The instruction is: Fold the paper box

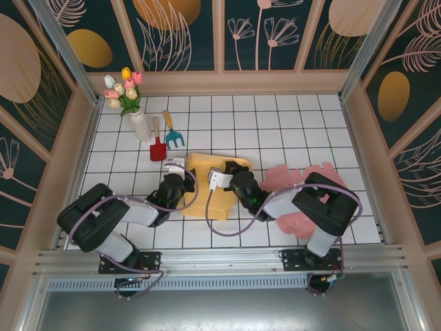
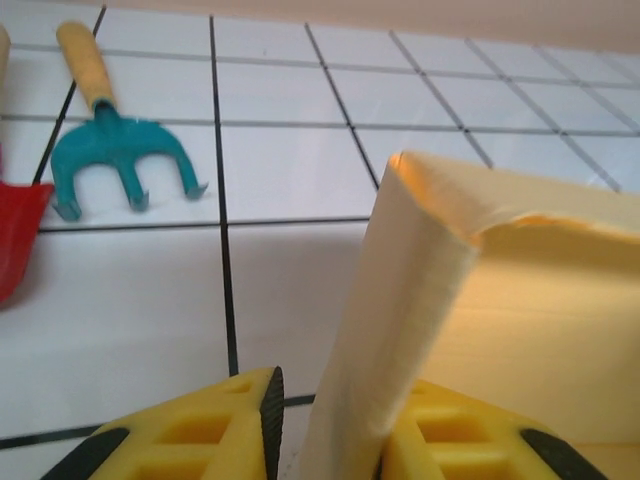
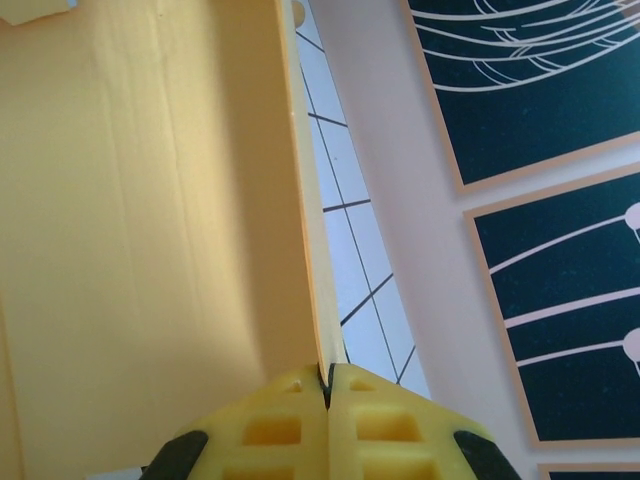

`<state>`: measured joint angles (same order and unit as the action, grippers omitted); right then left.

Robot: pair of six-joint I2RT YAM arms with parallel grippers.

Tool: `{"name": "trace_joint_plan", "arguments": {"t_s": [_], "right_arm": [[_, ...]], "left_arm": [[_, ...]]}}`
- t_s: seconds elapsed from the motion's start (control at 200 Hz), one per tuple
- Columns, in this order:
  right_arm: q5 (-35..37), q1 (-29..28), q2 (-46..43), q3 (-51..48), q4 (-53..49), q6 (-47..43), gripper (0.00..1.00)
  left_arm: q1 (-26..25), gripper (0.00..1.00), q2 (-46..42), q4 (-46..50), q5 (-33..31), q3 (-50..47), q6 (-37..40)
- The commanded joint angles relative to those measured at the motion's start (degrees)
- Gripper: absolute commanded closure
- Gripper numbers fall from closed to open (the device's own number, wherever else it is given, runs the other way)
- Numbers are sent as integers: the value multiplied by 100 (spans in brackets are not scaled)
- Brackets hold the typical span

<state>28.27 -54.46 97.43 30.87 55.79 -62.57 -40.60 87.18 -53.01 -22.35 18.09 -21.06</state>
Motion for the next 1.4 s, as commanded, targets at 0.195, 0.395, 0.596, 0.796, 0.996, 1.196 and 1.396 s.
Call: {"name": "trace_joint_plan", "arguments": {"t_s": [0.195, 0.395, 0.596, 0.796, 0.996, 1.196, 1.396], "right_arm": [[230, 14, 250, -151, -540, 282, 100], [179, 16, 201, -174, -578, 301, 100], [118, -13, 197, -221, -562, 280, 100], [129, -52, 249, -218, -560, 254, 100], [276, -107, 303, -143, -578, 267, 100], [348, -101, 294, -145, -563, 313, 100], [242, -105, 227, -135, -536, 471, 100]], "left_arm": [[76, 66, -367, 333, 199, 185, 187], [78, 66, 162, 262, 214, 455, 303], [74, 68, 635, 130, 256, 714, 241], [74, 81, 769, 123, 112, 882, 225], [-100, 100, 1012, 493, -1381, 1044, 297], [-211, 100, 1058, 785, -2735, 1057, 192], [-216, 100, 962, 201, -2023, 813, 662]]}}
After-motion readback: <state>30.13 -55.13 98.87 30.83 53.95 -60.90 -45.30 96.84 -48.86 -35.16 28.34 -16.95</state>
